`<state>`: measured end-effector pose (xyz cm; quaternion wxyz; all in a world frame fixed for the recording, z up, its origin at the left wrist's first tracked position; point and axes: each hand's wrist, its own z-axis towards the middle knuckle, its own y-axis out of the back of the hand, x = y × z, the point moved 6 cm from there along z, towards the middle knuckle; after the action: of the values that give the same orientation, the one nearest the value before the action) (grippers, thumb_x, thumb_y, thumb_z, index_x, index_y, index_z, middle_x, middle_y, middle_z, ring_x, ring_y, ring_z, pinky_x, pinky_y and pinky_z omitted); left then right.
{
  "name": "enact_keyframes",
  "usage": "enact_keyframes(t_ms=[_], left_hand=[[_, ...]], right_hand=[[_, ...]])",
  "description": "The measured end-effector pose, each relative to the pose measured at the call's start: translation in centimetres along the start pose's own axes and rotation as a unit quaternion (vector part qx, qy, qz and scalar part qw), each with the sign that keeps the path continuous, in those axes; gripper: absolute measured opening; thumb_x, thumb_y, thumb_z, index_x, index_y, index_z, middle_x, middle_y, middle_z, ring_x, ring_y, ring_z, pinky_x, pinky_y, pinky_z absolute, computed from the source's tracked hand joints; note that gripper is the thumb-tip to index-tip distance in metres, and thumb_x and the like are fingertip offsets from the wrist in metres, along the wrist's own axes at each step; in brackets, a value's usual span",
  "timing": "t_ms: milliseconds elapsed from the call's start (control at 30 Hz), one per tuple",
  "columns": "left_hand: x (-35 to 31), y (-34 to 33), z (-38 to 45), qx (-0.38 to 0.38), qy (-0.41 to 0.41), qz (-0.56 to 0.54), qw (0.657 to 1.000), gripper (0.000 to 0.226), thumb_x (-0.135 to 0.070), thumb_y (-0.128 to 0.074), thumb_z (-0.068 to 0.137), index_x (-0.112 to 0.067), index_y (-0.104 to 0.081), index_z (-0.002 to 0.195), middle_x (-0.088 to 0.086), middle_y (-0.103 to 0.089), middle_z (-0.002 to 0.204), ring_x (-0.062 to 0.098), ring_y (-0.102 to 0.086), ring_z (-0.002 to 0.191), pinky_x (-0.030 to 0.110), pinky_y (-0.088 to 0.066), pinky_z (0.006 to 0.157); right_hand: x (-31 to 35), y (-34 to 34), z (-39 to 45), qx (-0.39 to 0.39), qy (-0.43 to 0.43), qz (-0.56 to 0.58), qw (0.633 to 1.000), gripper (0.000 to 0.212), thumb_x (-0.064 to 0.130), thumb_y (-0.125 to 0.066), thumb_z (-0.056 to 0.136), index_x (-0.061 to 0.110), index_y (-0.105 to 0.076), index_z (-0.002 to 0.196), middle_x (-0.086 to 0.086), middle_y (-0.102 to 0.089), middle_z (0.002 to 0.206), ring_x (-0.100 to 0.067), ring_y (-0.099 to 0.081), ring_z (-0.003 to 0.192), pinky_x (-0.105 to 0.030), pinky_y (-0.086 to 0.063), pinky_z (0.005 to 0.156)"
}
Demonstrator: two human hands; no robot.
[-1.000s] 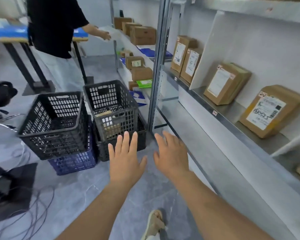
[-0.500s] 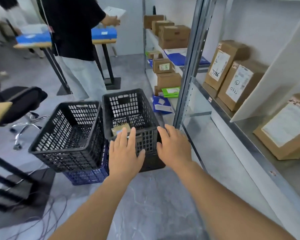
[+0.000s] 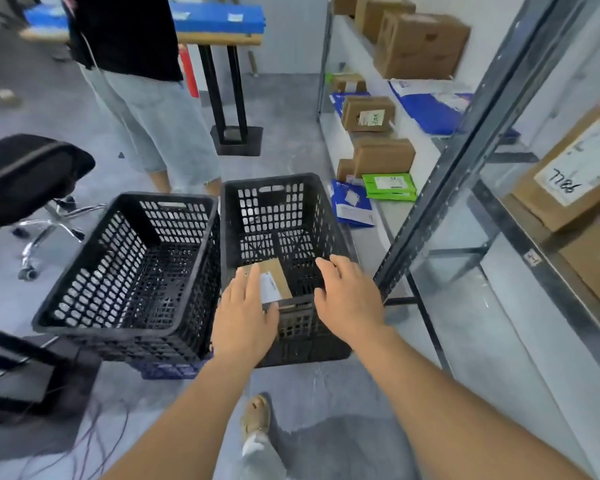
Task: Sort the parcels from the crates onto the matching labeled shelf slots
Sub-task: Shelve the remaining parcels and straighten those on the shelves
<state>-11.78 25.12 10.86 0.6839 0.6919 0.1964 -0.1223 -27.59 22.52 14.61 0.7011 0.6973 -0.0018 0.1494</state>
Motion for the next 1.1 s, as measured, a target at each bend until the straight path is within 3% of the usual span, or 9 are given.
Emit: enact_keyframes(t_ms=[267, 567, 800, 1000, 1100], left_hand=[[5.1, -3.1, 13.6, 0.066, 0.055, -0.034, 0.996, 0.068, -0.034, -0.043, 0.099, -0.022, -0.002, 0.152, 0.003, -0.009, 0.159, 0.020, -0.009, 0.145, 0.036, -0.029, 0.110], [9.7, -14.7, 20.0, 0.152, 0.175, -0.107, 0.967, 0.063, -0.021, -0.040, 0.099, -0.022, -0.008, 0.152, 0.005, -0.020, 0.156, 0.027, -0.022, 0.140, 0.042, -0.034, 0.104], [14.9, -24.1, 23.1, 0.201, 0.359, -0.150, 0.899, 0.063, -0.012, -0.040, 0.095, -0.020, -0.010, 0.150, 0.018, -0.037, 0.140, 0.036, -0.044, 0.122, 0.035, -0.037, 0.089], [18.4, -29.4, 24.2, 0.226, 0.520, -0.131, 0.813, 0.059, -0.009, -0.037, 0.095, -0.006, -0.014, 0.149, 0.021, -0.037, 0.144, 0.038, -0.037, 0.131, 0.042, -0.035, 0.103], [19.6, -31.0, 24.8, 0.212, 0.535, -0.139, 0.806, 0.051, -0.011, -0.044, 0.087, -0.004, -0.037, 0.137, 0.022, -0.049, 0.135, 0.039, -0.047, 0.124, 0.044, -0.042, 0.100]], right_hand=[[0.6, -7.1, 13.8, 0.080, -0.021, -0.005, 0.997, 0.050, 0.027, -0.046, 0.096, 0.018, -0.032, 0.143, -0.006, -0.036, 0.145, -0.025, -0.040, 0.126, -0.036, -0.038, 0.098], [-3.0, -19.0, 21.6, 0.176, -0.036, 0.022, 0.983, 0.051, 0.028, -0.046, 0.096, 0.019, -0.031, 0.144, -0.004, -0.037, 0.142, -0.023, -0.038, 0.128, -0.037, -0.040, 0.096], [-6.5, -29.1, 24.3, 0.269, -0.066, 0.051, 0.960, 0.047, 0.027, -0.047, 0.096, 0.019, -0.034, 0.141, -0.005, -0.041, 0.137, -0.024, -0.040, 0.126, -0.038, -0.044, 0.088], [-8.1, -35.4, 25.4, 0.351, -0.104, 0.094, 0.926, 0.048, 0.024, -0.049, 0.094, 0.017, -0.037, 0.140, -0.006, -0.044, 0.136, -0.029, -0.048, 0.121, -0.040, -0.046, 0.091], [-9.2, -37.4, 25.9, 0.382, -0.144, 0.113, 0.906, 0.045, 0.022, -0.050, 0.094, 0.013, -0.041, 0.137, -0.009, -0.048, 0.135, -0.031, -0.049, 0.121, -0.039, -0.045, 0.093]])
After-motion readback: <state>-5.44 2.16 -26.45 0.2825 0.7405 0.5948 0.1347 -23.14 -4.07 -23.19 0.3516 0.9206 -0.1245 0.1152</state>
